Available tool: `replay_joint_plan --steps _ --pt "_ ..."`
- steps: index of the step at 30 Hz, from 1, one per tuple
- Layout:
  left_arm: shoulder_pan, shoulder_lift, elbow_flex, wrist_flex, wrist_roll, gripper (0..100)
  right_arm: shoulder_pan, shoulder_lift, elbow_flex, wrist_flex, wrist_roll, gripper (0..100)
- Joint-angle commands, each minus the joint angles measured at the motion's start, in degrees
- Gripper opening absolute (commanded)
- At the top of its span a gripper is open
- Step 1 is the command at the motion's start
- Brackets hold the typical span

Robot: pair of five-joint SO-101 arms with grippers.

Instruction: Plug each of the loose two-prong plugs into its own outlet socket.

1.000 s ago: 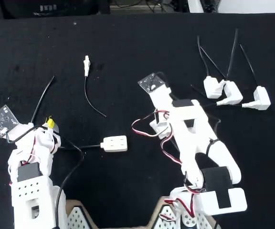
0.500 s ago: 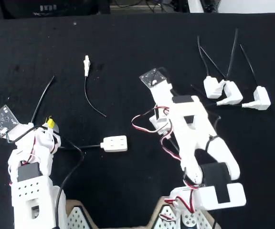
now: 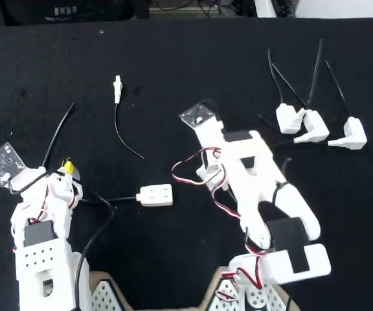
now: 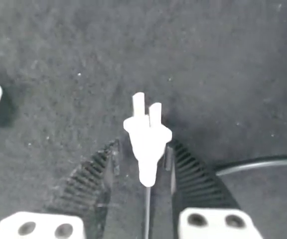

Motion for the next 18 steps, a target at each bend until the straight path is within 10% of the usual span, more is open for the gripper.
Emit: replay_joint_plan --steps 1,18 --pt "0.57 0.09 -2.86 -0.53 -0.09 18 -0.79 -4.62 0.92 0.88 -0.09 13.8" --pt "0.40 0.09 -2.86 -0.53 -0.09 18 -1.41 -8.40 6.37 -6.51 -3.78 4.2"
